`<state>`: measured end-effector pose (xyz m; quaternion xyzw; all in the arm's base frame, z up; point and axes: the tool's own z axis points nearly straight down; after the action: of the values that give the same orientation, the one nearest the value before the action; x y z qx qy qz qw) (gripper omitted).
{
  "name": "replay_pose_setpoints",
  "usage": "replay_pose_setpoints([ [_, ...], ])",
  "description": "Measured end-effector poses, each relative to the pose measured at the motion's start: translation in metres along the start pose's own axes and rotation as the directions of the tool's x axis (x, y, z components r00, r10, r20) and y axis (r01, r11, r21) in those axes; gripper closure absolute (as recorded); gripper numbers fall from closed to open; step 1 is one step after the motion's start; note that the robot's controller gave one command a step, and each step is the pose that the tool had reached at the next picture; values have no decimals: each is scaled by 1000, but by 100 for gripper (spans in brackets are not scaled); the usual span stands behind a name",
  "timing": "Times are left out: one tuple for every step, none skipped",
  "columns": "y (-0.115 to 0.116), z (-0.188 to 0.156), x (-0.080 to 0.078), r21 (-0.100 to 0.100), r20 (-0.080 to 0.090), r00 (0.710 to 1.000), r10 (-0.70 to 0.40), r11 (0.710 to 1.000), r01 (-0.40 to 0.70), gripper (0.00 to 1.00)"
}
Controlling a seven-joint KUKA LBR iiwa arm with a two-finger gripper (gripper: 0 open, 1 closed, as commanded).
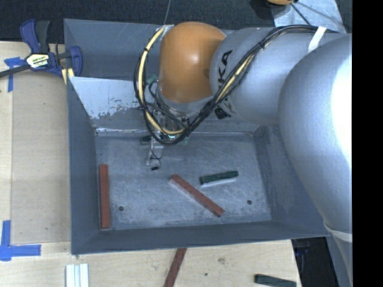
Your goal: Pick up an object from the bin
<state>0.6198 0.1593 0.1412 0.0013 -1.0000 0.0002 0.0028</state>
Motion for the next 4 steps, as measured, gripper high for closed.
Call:
replay_pose_setpoints([
  [-1,-5,-2,-1,8,1000,3,1000,-3,0],
  [-59,69,55,-2,8,996,86,996,-86,0],
  [-41,71,2,3,-5,996,94,996,-94,0],
  [-82,71,63,-4,9,976,219,976,-219,0],
])
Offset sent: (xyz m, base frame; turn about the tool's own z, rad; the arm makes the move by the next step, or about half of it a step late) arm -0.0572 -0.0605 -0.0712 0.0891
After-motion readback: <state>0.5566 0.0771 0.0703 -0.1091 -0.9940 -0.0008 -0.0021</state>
